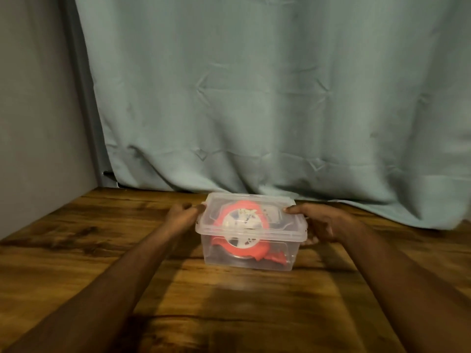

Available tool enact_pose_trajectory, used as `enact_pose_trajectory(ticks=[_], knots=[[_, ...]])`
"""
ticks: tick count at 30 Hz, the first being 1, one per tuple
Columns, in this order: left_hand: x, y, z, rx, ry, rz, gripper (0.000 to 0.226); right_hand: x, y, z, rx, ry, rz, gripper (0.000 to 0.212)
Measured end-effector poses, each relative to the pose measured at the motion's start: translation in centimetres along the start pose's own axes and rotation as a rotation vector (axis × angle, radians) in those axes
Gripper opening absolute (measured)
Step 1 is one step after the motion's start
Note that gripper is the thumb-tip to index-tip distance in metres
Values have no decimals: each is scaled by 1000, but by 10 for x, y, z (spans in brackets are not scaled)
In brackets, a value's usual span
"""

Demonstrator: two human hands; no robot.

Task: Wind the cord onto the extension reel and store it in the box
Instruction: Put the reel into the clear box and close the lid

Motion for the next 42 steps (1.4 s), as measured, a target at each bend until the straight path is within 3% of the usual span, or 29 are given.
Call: enact_pose_trajectory(ticks=[3, 8, 12, 15, 18, 25, 28, 37, 42], knots=[[-13, -18, 6, 205, -122, 160, 35, -1, -2, 0, -23, 1, -34, 40], [-8, -19, -1, 196, -69, 75, 37, -1, -11, 17, 47, -104, -151, 48], [-8, -12, -2, 110, -103, -23, 83, -2, -21, 33, 135, -410, -391, 48], [-6, -4, -2, 40, -66, -109, 96, -1, -32, 34, 162, -647, -572, 49], [-7, -1, -5, -9, -5, -121, 88, -2, -39, 37, 220, -783, -729, 55], [-8, 3, -7, -70, 78, -93, 50, -13, -51, 41, 312, -989, -872, 47], [-6, 3, -9, -72, 89, -95, 50, -33, -60, 42, 433, -1174, -1005, 17], [-14, 3, 5, 20, -47, -60, 55, -36, -59, 34, 503, -1115, -1018, 11], [-22, 2, -11, -144, 386, -179, 38, -34, -57, 34, 485, -1110, -1009, 12]])
Point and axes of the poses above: each hand's wrist, its own y-axis towards the middle knuckle, its own x-axis out of the back of the hand, z = x × y, the point moved 4 cm from there along y, towards the middle knuckle, and after that the axes turned 2 degrees about -z, right-handed, at the moved point
